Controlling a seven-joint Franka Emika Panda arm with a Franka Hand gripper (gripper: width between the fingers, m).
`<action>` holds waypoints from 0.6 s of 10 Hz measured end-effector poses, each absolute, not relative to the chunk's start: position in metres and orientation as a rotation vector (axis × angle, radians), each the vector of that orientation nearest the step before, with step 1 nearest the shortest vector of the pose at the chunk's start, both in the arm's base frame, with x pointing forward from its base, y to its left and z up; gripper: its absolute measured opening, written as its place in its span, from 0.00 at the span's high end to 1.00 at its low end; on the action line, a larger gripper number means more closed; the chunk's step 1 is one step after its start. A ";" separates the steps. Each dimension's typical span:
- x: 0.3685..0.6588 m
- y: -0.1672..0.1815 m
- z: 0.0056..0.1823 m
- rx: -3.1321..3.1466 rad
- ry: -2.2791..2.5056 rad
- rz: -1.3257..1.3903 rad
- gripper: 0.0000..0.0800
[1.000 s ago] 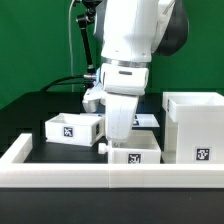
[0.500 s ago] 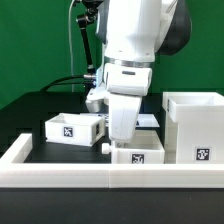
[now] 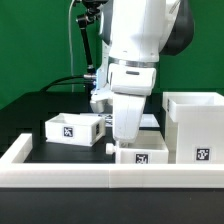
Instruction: Assemble drawer
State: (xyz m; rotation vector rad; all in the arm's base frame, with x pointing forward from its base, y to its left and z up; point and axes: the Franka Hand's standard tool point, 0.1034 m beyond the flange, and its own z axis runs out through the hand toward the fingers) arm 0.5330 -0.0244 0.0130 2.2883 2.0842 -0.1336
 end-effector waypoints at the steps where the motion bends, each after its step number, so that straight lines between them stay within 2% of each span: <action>1: 0.533 -0.024 0.013 2.288 2.084 -0.134 0.91; 6: 0.535 -0.014 0.011 2.265 2.106 -0.117 0.91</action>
Offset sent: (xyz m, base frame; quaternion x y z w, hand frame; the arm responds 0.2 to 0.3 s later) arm 0.0044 0.0099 -0.0008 0.0070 -0.0090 -0.0436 0.9990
